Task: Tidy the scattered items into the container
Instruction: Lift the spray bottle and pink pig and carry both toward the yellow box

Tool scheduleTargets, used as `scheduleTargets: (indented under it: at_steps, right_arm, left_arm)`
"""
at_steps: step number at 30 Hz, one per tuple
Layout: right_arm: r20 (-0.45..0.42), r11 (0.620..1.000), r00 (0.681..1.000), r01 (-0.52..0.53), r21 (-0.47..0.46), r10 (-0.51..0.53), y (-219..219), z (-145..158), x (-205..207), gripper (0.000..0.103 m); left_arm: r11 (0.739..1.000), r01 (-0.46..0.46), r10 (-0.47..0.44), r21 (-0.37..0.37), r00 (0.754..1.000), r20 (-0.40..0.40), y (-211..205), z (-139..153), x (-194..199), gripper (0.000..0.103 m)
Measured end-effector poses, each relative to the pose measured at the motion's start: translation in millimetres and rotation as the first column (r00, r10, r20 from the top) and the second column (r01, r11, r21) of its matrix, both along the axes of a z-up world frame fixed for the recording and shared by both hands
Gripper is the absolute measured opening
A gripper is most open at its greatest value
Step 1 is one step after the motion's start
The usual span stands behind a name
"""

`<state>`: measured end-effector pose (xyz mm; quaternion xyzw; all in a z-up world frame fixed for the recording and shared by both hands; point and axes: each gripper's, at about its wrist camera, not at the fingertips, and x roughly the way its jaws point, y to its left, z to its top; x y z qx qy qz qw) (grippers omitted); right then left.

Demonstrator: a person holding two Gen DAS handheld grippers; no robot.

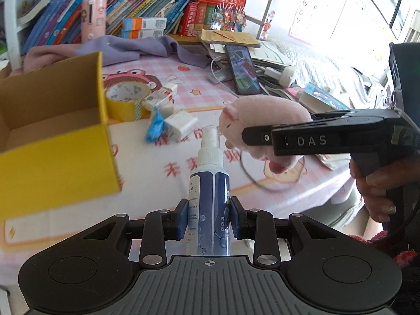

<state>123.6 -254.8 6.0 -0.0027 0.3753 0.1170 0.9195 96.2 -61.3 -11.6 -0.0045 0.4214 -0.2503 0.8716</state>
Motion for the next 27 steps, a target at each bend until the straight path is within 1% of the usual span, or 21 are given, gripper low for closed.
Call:
scheduleTargets:
  at_steps: [6,13,19,27]
  right_arm:
    - [0.003,1.000,1.000,-0.022,-0.010,0.022,37,-1,-44,0.065]
    - [-0.030,0.997,0.997,-0.077,-0.022,0.076,83,-9,-80,0.065]
    - [-0.041,0.989,0.989,-0.145,-0.030,0.144,117,-10,-95,0.065]
    - [-0.058,0.975,0.975,-0.218,-0.043,0.215,149,-12,-98,0.065]
  left_arm:
    - [1.000,-0.021,0.021,0.002,1.000,0.015,34,3,-36,0.031]
    - [0.997,-0.056,0.055,0.045,0.998,0.026,72,1,-74,0.031]
    - [0.992,-0.110,0.109,0.054,0.994,0.029,101,0,-90,0.031]
    - [0.984,-0.170,0.168,0.050,0.985,0.033,129,-2,-97,0.031]
